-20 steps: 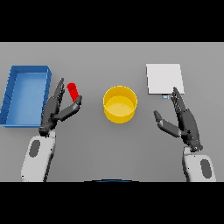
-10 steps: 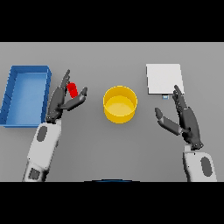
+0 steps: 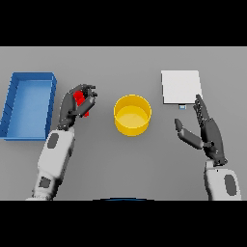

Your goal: Pick up the red beaker and tilt it to pour out 1 green nut into yellow bowl. Pick up the yellow bowl and place it on the metallic measuring scale.

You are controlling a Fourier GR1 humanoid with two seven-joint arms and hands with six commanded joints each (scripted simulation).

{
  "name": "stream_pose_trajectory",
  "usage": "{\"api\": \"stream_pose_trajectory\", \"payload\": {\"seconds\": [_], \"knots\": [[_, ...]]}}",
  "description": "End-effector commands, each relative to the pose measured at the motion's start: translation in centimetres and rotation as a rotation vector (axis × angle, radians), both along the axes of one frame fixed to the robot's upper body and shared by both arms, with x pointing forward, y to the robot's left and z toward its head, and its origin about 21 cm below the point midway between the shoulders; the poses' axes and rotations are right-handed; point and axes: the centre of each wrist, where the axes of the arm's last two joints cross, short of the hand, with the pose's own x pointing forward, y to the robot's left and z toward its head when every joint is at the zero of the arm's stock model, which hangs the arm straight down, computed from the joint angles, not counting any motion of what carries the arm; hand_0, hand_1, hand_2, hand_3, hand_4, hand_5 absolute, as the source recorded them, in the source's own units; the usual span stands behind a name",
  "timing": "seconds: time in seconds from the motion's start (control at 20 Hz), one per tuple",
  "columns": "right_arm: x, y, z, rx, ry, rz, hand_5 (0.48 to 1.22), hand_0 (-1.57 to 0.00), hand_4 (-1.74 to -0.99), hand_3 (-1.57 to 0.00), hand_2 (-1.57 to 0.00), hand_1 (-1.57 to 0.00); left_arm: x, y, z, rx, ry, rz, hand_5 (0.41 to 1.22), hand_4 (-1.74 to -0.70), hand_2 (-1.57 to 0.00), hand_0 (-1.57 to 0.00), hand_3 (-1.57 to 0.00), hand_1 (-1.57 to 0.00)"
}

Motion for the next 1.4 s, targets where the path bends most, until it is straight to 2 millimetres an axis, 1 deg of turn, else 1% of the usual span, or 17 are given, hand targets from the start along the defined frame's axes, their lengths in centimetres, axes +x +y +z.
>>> {"api": "stream_pose_trajectory", "payload": {"seconds": [0.0, 0.05, 0.1, 0.2, 0.25, 0.3, 0.35, 0.45, 0.55, 0.7, 0.85, 0.9, 1.0, 1.15, 1.2, 1.25, 1.35], "knots": [[0.2, 0.2, 0.0, 0.001, 0.006, 0.005, 0.647, 0.00, -1.291, 0.00, 0.00, 0.00, 0.2, -0.4, 0.0, 0.002, -0.005, -0.002, 0.998, -1.48, -1.05, -1.07, -0.98, -1.05], [0.3, 0.5, 0.1, 0.003, 0.011, 0.008, 0.649, 0.00, -1.291, 0.00, 0.00, 0.00, 0.5, -0.4, 0.2, 0.019, -0.003, 0.000, 1.043, -1.53, -1.15, -1.17, -1.08, -1.16], [0.0, 0.3, 0.4, -0.003, -0.009, 0.011, 0.651, 0.00, -1.292, 0.00, 0.00, 0.00, 0.2, -0.3, 0.0, 0.025, -0.028, -0.004, 1.079, -1.57, -1.24, -1.25, -1.13, -1.24], [0.1, 0.5, 0.4, -0.007, 0.003, 0.009, 0.649, 0.00, -1.290, 0.00, 0.00, 0.00, 0.0, -0.7, 0.0, 0.016, -0.041, -0.024, 1.130, -1.62, -1.36, -1.36, -1.18, -1.36], [0.2, 0.5, 0.3, -0.007, 0.002, 0.005, 0.648, 0.00, -1.290, 0.00, 0.00, 0.00, 0.0, -0.9, 0.2, 0.019, -0.019, -0.025, 1.148, -1.59, -1.40, -1.41, -1.26, -1.40], [0.3, 0.7, 0.4, -0.008, 0.002, 0.005, 0.647, 0.00, -1.287, 0.00, 0.00, 0.00, -0.2, -0.9, 0.0, 0.035, -0.032, -0.030, 1.163, -1.56, -1.43, -1.44, -1.32, -1.43], [0.1, 0.7, 0.2, -0.004, -0.001, 0.005, 0.648, 0.00, -1.288, 0.00, 0.00, 0.00, -0.1, -0.7, 0.3, 0.044, -0.045, -0.036, 1.174, -1.54, -1.46, -1.47, -1.37, -1.46], [0.2, 1.0, 0.1, -0.008, -0.004, 0.004, 0.650, 0.00, -1.289, 0.00, 0.00, 0.00, -0.1, -1.3, 0.7, 0.061, -0.064, -0.050, 1.191, -1.52, -1.50, -1.50, -1.44, -1.50], [0.1, 0.9, -0.3, -0.002, 0.002, 0.008, 0.655, 0.00, -1.292, 0.00, 0.00, 0.00, 0.1, -1.0, 1.5, 0.056, -0.079, -0.039, 1.202, -1.51, -1.53, -1.53, -1.49, -1.53], [0.2, 0.9, -0.2, -0.014, -0.011, 0.011, 0.662, 0.00, -1.294, 0.00, 0.00, 0.00, 0.3, -1.1, 3.1, 0.057, -0.101, -0.042, 1.211, -1.50, -1.55, -1.55, -1.53, -1.55], [-0.1, 1.2, -0.3, -0.015, -0.017, 0.017, 0.664, 0.00, -1.289, 0.00, 0.00, 0.00, 0.5, -0.8, 5.4, 0.144, -0.152, -0.068, 1.216, -1.50, -1.56, -1.56, -1.55, -1.56], [-0.2, 1.1, -0.4, -0.016, -0.023, 0.013, 0.662, 0.00, -1.285, 0.00, 0.00, 0.00, 0.6, -0.9, 6.2, 0.172, -0.161, -0.081, 1.195, -1.55, -1.56, -1.56, -1.55, -1.56], [-0.2, 1.0, -0.5, -0.015, -0.019, 0.023, 0.664, 0.00, -1.277, 0.00, 0.00, 0.00, 0.4, -0.8, 7.0, 0.259, -0.163, -0.104, 1.174, -1.62, -1.56, -1.57, -1.56, -1.57], [0.0, 1.0, -0.3, -0.016, 0.000, 0.031, 0.675, 0.00, -1.277, 0.00, 0.00, 0.00, 1.0, -1.1, 8.0, 0.325, -0.147, -0.121, 1.158, -1.62, -1.56, -1.57, -1.56, -1.57], [-0.2, 0.8, -0.4, -0.024, -0.001, 0.028, 0.677, 0.00, -1.277, 0.00, 0.00, 0.00, 1.3, -1.1, 8.2, 0.340, -0.145, -0.125, 1.151, -1.62, -1.56, -1.57, -1.56, -1.57], [-0.3, 1.1, -0.2, -0.020, -0.014, 0.028, 0.679, 0.00, -1.277, 0.00, 0.00, 0.00, 1.6, -1.0, 8.3, 0.355, -0.137, -0.127, 1.140, -1.62, -1.56, -1.57, -1.56, -1.57], [-0.2, 1.4, -0.3, -0.012, -0.006, 0.021, 0.686, 0.00, -1.273, 0.00, 0.00, 0.00, 1.9, -1.8, 9.1, 0.442, -0.166, -0.168, 1.126, -1.66, -1.57, -1.57, -1.56, -1.57]]}}
